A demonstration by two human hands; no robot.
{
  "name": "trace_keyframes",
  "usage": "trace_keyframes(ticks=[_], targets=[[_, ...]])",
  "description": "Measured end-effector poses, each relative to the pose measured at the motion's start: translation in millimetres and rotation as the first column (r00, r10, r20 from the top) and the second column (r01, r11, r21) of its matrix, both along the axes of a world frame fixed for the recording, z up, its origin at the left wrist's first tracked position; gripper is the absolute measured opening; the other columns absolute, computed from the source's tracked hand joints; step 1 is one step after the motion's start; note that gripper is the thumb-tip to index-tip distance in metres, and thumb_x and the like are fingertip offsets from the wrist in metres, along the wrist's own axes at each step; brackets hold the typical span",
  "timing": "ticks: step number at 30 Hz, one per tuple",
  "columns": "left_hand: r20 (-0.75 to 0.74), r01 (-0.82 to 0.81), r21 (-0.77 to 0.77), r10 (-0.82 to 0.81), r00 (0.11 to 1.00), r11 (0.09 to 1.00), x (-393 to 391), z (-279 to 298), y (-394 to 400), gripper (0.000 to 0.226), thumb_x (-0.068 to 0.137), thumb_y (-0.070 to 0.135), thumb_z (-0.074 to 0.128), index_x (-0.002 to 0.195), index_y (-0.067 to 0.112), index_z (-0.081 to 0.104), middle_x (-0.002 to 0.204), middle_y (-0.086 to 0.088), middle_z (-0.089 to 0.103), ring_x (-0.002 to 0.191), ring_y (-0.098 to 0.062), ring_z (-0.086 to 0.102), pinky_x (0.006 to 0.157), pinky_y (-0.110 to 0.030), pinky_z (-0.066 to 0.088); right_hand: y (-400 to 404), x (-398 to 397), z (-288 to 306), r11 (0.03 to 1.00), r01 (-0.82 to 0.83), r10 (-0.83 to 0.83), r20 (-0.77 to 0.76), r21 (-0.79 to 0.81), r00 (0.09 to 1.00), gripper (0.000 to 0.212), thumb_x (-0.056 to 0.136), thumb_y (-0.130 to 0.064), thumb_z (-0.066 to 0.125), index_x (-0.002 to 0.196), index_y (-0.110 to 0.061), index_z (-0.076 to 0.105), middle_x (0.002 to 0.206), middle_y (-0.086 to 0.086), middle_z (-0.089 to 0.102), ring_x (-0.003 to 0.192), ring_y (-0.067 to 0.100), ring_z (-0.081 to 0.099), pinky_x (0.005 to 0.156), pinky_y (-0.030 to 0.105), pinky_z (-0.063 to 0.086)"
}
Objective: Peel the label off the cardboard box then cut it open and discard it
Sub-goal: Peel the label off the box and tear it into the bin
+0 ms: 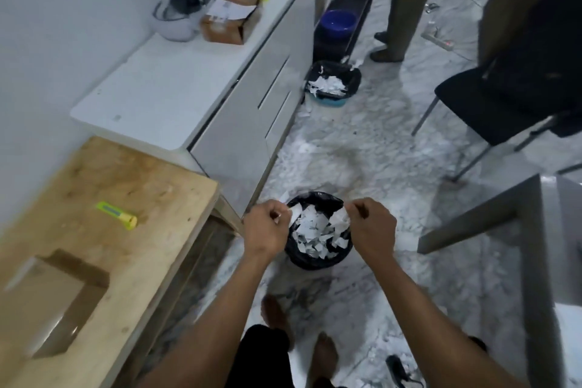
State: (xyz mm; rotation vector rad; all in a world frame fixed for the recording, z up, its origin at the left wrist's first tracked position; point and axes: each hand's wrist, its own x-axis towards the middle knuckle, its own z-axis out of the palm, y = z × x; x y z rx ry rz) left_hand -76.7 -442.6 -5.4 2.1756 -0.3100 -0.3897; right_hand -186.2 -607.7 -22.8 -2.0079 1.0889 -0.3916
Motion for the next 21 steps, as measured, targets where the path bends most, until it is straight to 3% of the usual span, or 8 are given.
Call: trace_keyframes(ticks=[4,9,13,17,19,21], targets=[[-0.104,0.020,0.029,-0.016,0.994,0.999,5.6,-32.8,-25.9,0.015,0.091,0.011,0.070,0.077,0.017,0.068,0.078,0.007,0.067,0.073,-0.003,0.062,0.066,-0.009,0.045,-2.2,9.2,-33.6,0.995,0.088,-0.085,-0.076,0.041,0.994,0.017,0.093,-0.033,0.062,0.087,-0.019,0.070,0.084,-0.001,0.066,0.075,0.016,0.061,0.054,0.014,0.033],[-0.133,0.067,0.136,-0.049,0.990,0.988,35.3,-97.1,-50.4,0.007,0.088,0.016,0.070,0.089,0.010,0.075,0.082,-0.001,0.071,0.072,-0.011,0.062,0.067,-0.023,0.048,-12.0,44.3,-92.7,0.979,0.184,-0.170,-0.150,0.088,0.974,0.019,0.092,-0.033,0.063,0.083,-0.019,0.070,0.078,0.002,0.066,0.074,0.020,0.062,0.058,0.027,0.041],[-0.153,0.113,0.189,-0.085,0.985,0.975,68.0,-152.8,-74.6,0.008,0.089,0.019,0.071,0.092,0.012,0.075,0.087,0.002,0.072,0.082,-0.014,0.067,0.068,-0.017,0.046,-26.2,76.7,-144.9,0.962,0.246,-0.222,-0.186,0.118,0.957,0.018,0.093,-0.032,0.060,0.091,-0.017,0.071,0.087,0.006,0.065,0.079,0.021,0.060,0.065,0.029,0.045],[-0.202,0.149,0.200,-0.108,0.973,0.969,92.5,-202.7,-94.6,0.020,0.086,0.023,0.075,0.104,0.015,0.078,0.100,-0.004,0.077,0.092,-0.019,0.072,0.087,-0.036,0.058,-42.0,99.7,-194.7,0.960,0.252,-0.223,-0.208,0.124,0.952,0.023,0.093,-0.032,0.061,0.100,-0.013,0.071,0.097,0.011,0.069,0.089,0.026,0.065,0.076,0.038,0.055],[-0.218,0.194,0.203,-0.149,0.965,0.960,99.8,-215.9,-99.7,0.026,0.088,0.024,0.074,0.113,0.015,0.077,0.111,-0.006,0.076,0.101,-0.018,0.071,0.093,-0.032,0.056,-47.3,107.3,-207.7,0.953,0.265,-0.231,-0.216,0.147,0.949,0.027,0.095,-0.028,0.059,0.104,-0.006,0.070,0.102,0.014,0.069,0.094,0.028,0.066,0.080,0.041,0.056],[-0.241,0.210,0.180,-0.164,0.957,0.961,105.6,-224.4,-101.9,0.031,0.090,0.023,0.073,0.119,0.012,0.074,0.118,-0.007,0.074,0.099,-0.016,0.071,0.089,-0.022,0.052,-50.3,112.4,-214.4,0.950,0.263,-0.227,-0.210,0.165,0.951,0.027,0.096,-0.026,0.058,0.108,-0.004,0.069,0.104,0.015,0.070,0.096,0.029,0.066,0.082,0.041,0.055]])
